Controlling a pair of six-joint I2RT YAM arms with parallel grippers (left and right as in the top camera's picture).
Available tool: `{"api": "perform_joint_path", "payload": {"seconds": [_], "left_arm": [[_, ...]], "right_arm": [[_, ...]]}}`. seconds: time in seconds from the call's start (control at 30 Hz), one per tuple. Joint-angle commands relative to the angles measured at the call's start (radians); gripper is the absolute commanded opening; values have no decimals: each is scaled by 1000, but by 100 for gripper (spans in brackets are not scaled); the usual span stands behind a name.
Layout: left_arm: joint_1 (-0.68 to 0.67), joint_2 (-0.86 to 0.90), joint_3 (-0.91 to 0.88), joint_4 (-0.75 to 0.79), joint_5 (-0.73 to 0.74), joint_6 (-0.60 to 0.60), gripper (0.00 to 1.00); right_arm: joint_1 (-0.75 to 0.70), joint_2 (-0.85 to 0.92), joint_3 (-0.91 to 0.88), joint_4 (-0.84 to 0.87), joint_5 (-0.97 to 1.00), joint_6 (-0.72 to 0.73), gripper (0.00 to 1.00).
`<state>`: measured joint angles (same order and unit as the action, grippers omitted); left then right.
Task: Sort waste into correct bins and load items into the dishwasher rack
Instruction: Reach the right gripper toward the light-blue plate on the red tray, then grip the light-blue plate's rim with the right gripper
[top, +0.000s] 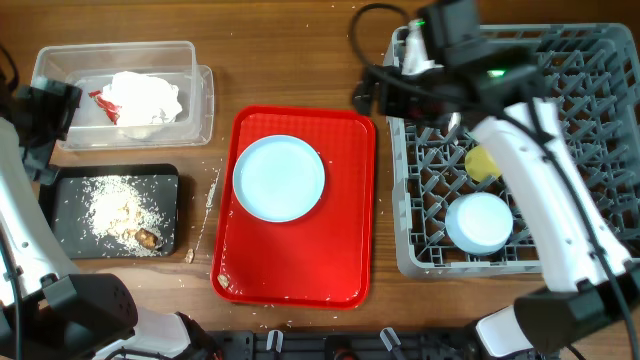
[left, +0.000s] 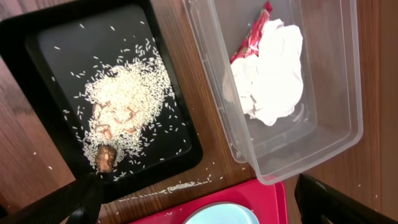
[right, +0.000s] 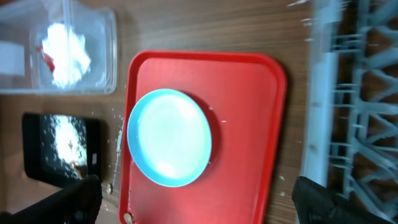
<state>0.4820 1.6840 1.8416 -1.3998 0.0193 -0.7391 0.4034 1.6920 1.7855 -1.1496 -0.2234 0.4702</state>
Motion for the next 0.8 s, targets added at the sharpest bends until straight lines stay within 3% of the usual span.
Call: {"api": "perform_joint_path", "payload": {"seconds": [0.0, 0.07, 0.17, 0.27, 0.43, 0.5, 0.57, 0.77], "left_arm": [[14, -1, 10, -4, -13, 5, 100], [14, -1, 10, -4, -13, 5, 100], [14, -1, 10, -4, -13, 5, 100], [14, -1, 10, -4, -13, 5, 100], [14, -1, 10, -4, -13, 5, 100], [14, -1, 10, -4, -13, 5, 100], [14, -1, 10, -4, -13, 5, 100], [14, -1, 10, -4, -13, 5, 100]], "right_arm": [[82, 90, -10, 37, 44, 9, 100], [124, 152, -10, 49, 45, 9, 95], [181, 280, -10, 59, 54, 5, 67], [202, 394, -10, 59, 93, 8, 57], [202, 498, -10, 60, 90, 12, 58], [202, 508, -10, 55, 85, 12, 66], [202, 497, -5, 41, 79, 12, 73], [185, 398, 51, 19, 98, -6, 78]]}}
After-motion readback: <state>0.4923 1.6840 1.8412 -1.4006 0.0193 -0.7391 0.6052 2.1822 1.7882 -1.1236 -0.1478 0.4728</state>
